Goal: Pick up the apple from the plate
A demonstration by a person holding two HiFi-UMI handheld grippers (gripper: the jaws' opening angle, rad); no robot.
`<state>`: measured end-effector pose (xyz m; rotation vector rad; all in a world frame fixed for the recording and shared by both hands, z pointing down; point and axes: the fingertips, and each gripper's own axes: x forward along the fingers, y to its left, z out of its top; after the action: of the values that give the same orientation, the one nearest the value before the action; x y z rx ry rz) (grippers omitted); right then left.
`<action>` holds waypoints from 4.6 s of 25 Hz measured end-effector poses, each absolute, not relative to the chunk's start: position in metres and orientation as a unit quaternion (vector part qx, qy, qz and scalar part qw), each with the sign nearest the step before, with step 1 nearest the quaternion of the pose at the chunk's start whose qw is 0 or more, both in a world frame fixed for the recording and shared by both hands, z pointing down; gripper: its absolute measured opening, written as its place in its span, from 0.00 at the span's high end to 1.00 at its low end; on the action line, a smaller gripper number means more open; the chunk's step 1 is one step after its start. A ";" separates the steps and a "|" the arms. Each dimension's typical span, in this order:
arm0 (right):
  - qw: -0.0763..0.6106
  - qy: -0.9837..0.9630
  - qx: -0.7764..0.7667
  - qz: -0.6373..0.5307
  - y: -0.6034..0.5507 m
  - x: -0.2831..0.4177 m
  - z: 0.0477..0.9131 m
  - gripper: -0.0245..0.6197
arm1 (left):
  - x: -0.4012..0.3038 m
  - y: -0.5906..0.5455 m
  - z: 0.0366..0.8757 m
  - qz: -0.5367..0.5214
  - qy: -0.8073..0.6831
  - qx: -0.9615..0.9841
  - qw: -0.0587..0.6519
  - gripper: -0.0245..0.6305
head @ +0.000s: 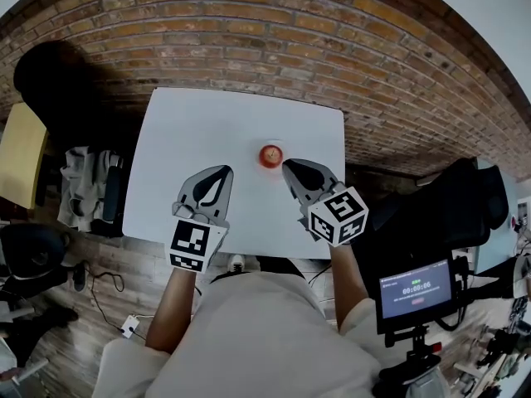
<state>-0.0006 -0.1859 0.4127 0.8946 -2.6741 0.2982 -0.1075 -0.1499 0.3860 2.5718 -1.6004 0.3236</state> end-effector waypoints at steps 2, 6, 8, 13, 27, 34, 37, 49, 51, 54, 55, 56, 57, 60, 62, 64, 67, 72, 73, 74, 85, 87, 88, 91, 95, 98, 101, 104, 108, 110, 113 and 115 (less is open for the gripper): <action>0.154 -0.932 0.311 0.108 -0.189 0.000 0.417 0.95 | -0.107 -0.153 0.389 0.107 -0.527 0.842 0.050 0.95; 0.158 -0.929 0.310 0.124 -0.193 -0.001 0.424 0.95 | -0.105 -0.157 0.393 0.111 -0.527 0.841 0.052 0.95; 0.162 -0.928 0.309 0.128 -0.189 -0.005 0.426 0.95 | -0.106 -0.153 0.394 0.111 -0.527 0.841 0.052 0.95; 0.171 -0.926 0.306 0.139 -0.198 -0.003 0.434 0.95 | -0.101 -0.161 0.397 0.115 -0.527 0.840 0.057 0.95; 0.212 -0.913 0.298 0.182 -0.227 0.008 0.477 0.91 | -0.088 -0.187 0.418 0.138 -0.521 0.839 0.079 0.95; 0.223 -0.909 0.293 0.195 -0.231 0.007 0.491 0.88 | -0.083 -0.186 0.425 0.150 -0.513 0.841 0.084 0.95; 0.228 -0.907 0.294 0.197 -0.230 0.007 0.495 0.88 | -0.079 -0.181 0.429 0.157 -0.508 0.842 0.089 0.95; 0.258 -0.898 0.280 0.223 -0.259 0.007 0.543 0.76 | -0.081 -0.201 0.463 0.175 -0.506 0.837 0.115 0.95; 0.263 -0.897 0.273 0.228 -0.258 0.006 0.548 0.71 | -0.081 -0.201 0.465 0.176 -0.506 0.836 0.118 0.95; 0.274 -0.896 0.267 0.225 -0.258 0.006 0.555 0.67 | -0.082 -0.204 0.467 0.177 -0.507 0.835 0.121 0.95; 0.277 -0.895 0.267 0.224 -0.259 0.006 0.557 0.66 | -0.083 -0.205 0.468 0.178 -0.508 0.834 0.121 0.95; 0.279 -0.895 0.267 0.224 -0.260 0.007 0.559 0.66 | -0.083 -0.207 0.469 0.179 -0.509 0.833 0.121 0.95; 0.282 -0.894 0.267 0.224 -0.261 0.007 0.562 0.65 | -0.084 -0.208 0.469 0.179 -0.510 0.832 0.122 0.95; 0.292 -0.892 0.262 0.224 -0.263 0.008 0.569 0.62 | -0.086 -0.210 0.471 0.181 -0.512 0.830 0.125 0.95; 0.300 -0.892 0.258 0.220 -0.264 0.009 0.574 0.60 | -0.086 -0.210 0.474 0.183 -0.512 0.829 0.127 0.95; 0.306 -0.892 0.257 0.211 -0.266 0.010 0.579 0.59 | -0.085 -0.209 0.478 0.186 -0.512 0.828 0.130 0.95; 0.313 -0.894 0.252 0.197 -0.268 0.009 0.585 0.55 | -0.085 -0.208 0.483 0.191 -0.512 0.826 0.136 0.95; 0.324 -0.899 0.231 0.182 -0.269 0.004 0.597 0.49 | -0.087 -0.207 0.489 0.195 -0.514 0.823 0.144 0.95; 0.327 -0.900 0.227 0.177 -0.269 0.004 0.601 0.48 | -0.088 -0.207 0.490 0.195 -0.514 0.823 0.145 0.95; 0.331 -0.900 0.223 0.173 -0.269 0.003 0.605 0.46 | -0.088 -0.207 0.491 0.195 -0.515 0.822 0.147 0.95; 0.373 -0.891 0.207 0.155 -0.272 0.008 0.642 0.42 | -0.087 -0.208 0.496 0.202 -0.514 0.820 0.153 0.95; 0.376 -0.890 0.206 0.156 -0.272 0.007 0.647 0.42 | -0.088 -0.209 0.498 0.205 -0.515 0.818 0.154 0.95; 0.377 -0.890 0.206 0.156 -0.272 0.007 0.650 0.42 | -0.089 -0.209 0.498 0.207 -0.515 0.818 0.155 0.95; 0.383 -0.888 0.205 0.151 -0.273 0.004 0.656 0.42 | -0.089 -0.208 0.501 0.210 -0.514 0.816 0.159 0.95; 0.401 -0.884 0.202 0.131 -0.275 0.003 0.665 0.42 | -0.086 -0.208 0.505 0.215 -0.512 0.816 0.161 0.95; 0.399 -0.886 0.200 0.127 -0.277 -0.001 0.666 0.42 | -0.084 -0.209 0.508 0.217 -0.509 0.817 0.161 0.95; 0.416 -0.880 0.197 0.115 -0.276 0.000 0.670 0.42 | -0.082 -0.209 0.509 0.219 -0.508 0.817 0.161 0.95; 0.423 -0.878 0.192 0.111 -0.272 -0.002 0.674 0.42 | -0.082 -0.209 0.510 0.226 -0.508 0.816 0.157 0.95; 0.427 -0.876 0.197 0.105 -0.275 -0.003 0.675 0.41 | -0.084 -0.208 0.510 0.228 -0.510 0.814 0.158 0.95; 0.429 -0.874 0.203 0.098 -0.277 -0.003 0.674 0.41 | -0.084 -0.208 0.511 0.229 -0.510 0.814 0.159 0.95; 0.437 -0.870 0.209 0.091 -0.280 -0.001 0.676 0.41 | -0.085 -0.208 0.511 0.229 -0.510 0.814 0.160 0.95; 0.435 -0.869 0.213 0.095 -0.280 -0.002 0.676 0.41 | -0.086 -0.208 0.511 0.229 -0.510 0.814 0.160 0.95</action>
<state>-0.0019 -0.2805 0.6762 0.5314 -2.1639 0.2352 -0.0856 -0.2081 0.5109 2.3242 -1.4570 0.6543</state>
